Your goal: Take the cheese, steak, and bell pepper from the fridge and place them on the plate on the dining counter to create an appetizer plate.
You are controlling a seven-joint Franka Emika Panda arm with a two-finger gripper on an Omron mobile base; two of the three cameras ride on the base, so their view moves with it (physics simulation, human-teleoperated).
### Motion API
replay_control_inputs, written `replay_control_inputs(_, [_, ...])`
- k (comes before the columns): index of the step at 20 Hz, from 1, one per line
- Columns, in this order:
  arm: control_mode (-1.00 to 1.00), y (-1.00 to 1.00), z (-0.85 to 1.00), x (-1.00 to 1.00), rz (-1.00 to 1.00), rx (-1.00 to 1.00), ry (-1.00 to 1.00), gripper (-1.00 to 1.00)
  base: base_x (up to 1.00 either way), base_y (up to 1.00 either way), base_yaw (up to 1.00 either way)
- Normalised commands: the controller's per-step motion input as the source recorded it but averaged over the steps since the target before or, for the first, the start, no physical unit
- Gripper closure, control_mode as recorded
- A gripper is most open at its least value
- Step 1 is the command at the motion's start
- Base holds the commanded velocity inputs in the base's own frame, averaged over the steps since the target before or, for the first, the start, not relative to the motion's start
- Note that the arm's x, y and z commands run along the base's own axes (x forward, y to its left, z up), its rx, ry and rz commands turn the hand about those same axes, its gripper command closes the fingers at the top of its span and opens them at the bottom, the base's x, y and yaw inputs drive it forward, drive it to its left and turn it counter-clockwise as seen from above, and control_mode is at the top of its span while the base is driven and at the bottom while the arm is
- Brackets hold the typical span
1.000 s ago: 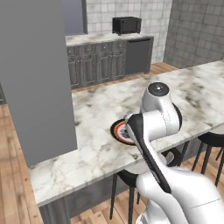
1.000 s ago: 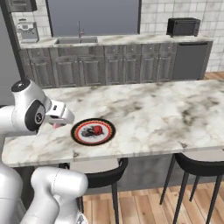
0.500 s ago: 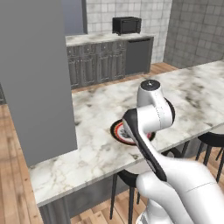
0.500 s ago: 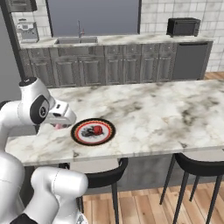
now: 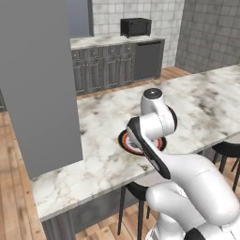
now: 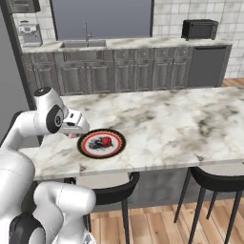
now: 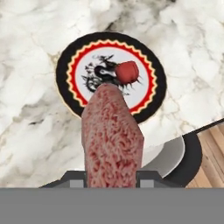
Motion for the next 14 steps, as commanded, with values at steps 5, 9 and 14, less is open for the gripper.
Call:
replay_control_inputs(5, [-1.0, 0.0, -0.38, 0.47, 0.0, 0.0, 0.08, 1.0, 0.0, 0.0, 0.0])
replay_control_inputs(9, [-1.0, 0.0, -0.43, 0.36, 0.0, 0.0, 0.13, 1.0, 0.0, 0.0, 0.0])
replay_control_inputs(14, [-1.0, 0.0, -0.35, 0.4, 0.0, 0.0, 0.08, 1.0, 0.0, 0.0, 0.0])
